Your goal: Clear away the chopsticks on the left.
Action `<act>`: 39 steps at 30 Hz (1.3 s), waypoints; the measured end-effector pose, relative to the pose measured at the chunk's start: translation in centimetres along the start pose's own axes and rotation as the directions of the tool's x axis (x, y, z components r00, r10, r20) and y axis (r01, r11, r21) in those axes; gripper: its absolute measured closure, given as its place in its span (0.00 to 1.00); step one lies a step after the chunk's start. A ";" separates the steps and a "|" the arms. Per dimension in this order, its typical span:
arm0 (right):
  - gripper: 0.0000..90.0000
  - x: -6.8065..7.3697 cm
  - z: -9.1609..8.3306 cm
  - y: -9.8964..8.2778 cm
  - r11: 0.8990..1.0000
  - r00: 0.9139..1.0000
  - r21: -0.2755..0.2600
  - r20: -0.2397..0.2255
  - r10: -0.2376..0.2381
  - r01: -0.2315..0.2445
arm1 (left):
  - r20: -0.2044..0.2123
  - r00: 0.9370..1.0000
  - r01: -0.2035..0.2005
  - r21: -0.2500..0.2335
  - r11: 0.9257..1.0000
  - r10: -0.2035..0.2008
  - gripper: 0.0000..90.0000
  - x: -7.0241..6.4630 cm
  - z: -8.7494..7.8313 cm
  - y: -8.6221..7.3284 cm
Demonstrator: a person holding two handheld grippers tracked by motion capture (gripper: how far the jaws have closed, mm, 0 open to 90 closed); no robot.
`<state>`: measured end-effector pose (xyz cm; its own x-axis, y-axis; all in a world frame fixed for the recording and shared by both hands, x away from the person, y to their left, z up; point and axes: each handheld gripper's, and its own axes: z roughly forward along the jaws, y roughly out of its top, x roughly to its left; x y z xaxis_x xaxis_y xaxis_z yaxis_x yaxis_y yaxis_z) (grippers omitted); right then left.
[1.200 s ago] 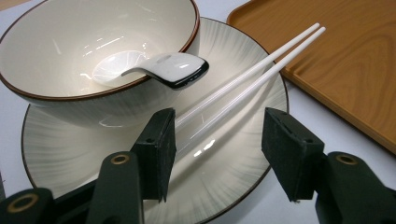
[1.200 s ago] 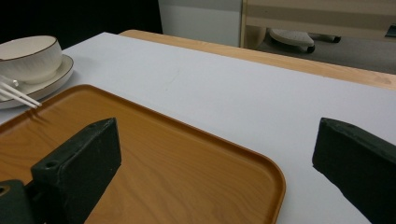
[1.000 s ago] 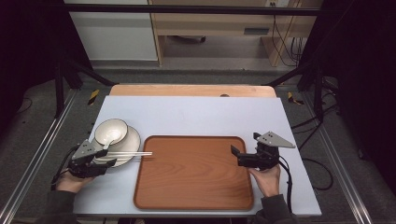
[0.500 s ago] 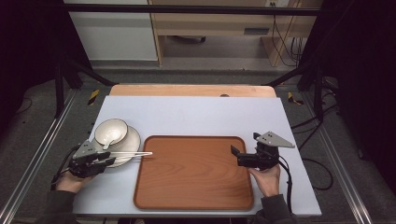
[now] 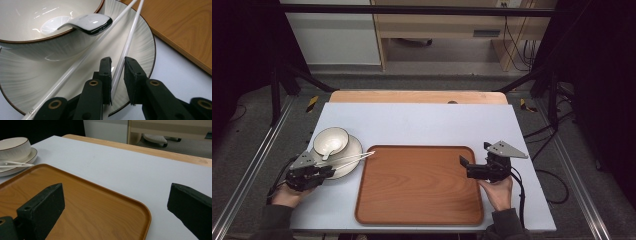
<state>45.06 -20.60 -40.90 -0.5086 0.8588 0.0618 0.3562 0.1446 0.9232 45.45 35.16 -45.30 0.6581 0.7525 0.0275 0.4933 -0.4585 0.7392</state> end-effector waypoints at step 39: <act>0.02 0.0 0.0 0.0 1.000 1.000 0.000 -0.004 -0.005 0.005 | 0.012 0.998 0.068 0.055 0.996 -0.068 0.91 -0.9 1.1 1.5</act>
<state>45.04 -20.56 -40.88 -0.5137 0.8560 0.0587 0.3536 0.1489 0.9235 46.22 33.30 -44.92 0.6297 0.7762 -0.0314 0.5671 -0.4316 0.7015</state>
